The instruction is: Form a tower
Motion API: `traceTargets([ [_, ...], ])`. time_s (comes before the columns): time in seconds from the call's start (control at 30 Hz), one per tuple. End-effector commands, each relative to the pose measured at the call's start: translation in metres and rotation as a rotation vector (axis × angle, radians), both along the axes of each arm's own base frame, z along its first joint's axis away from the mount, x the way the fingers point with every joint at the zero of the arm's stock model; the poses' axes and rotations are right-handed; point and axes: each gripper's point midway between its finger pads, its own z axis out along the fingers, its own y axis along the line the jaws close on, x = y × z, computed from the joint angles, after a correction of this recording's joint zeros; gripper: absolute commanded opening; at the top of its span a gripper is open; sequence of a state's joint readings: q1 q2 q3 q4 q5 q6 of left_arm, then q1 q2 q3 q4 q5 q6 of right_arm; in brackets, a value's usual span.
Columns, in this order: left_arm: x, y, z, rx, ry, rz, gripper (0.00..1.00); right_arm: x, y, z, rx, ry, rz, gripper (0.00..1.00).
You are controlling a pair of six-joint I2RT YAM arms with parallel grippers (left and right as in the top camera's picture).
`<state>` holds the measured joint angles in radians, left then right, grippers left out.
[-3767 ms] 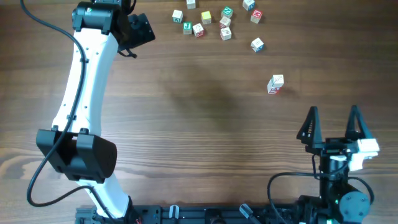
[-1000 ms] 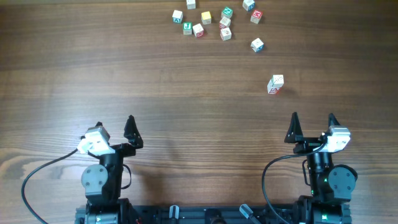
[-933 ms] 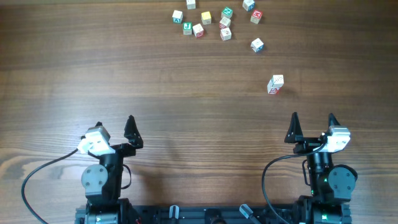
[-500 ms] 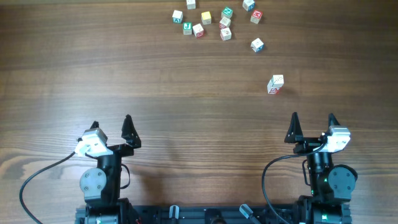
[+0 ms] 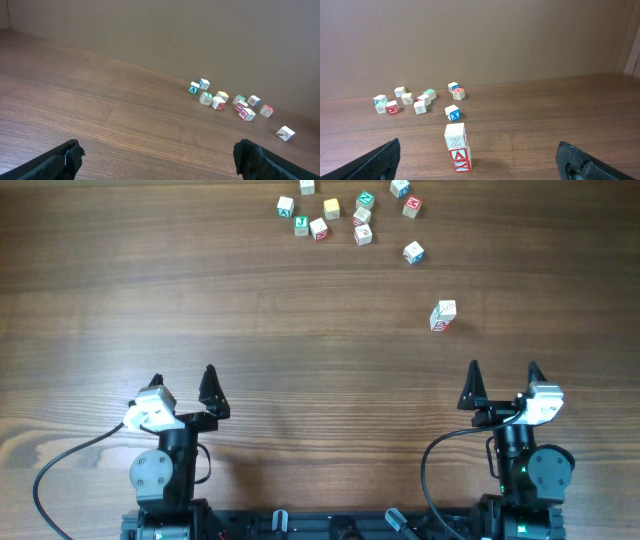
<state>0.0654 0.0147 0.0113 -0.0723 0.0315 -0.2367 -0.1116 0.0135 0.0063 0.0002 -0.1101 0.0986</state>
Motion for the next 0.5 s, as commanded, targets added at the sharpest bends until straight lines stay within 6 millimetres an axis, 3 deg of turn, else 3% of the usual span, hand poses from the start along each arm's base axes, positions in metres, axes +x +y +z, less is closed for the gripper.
traceTargets([
  [0.0, -0.0002, -0.0008, -0.0012, 0.024, 0.000, -0.004, 1.00, -0.0003, -0.0009, 0.0020, -0.019, -0.010, -0.008, 1.00],
  [0.47, -0.0002, -0.0008, -0.0012, 0.024, 0.000, -0.004, 1.00, -0.0003, -0.0009, 0.0020, -0.019, -0.010, -0.008, 0.99],
])
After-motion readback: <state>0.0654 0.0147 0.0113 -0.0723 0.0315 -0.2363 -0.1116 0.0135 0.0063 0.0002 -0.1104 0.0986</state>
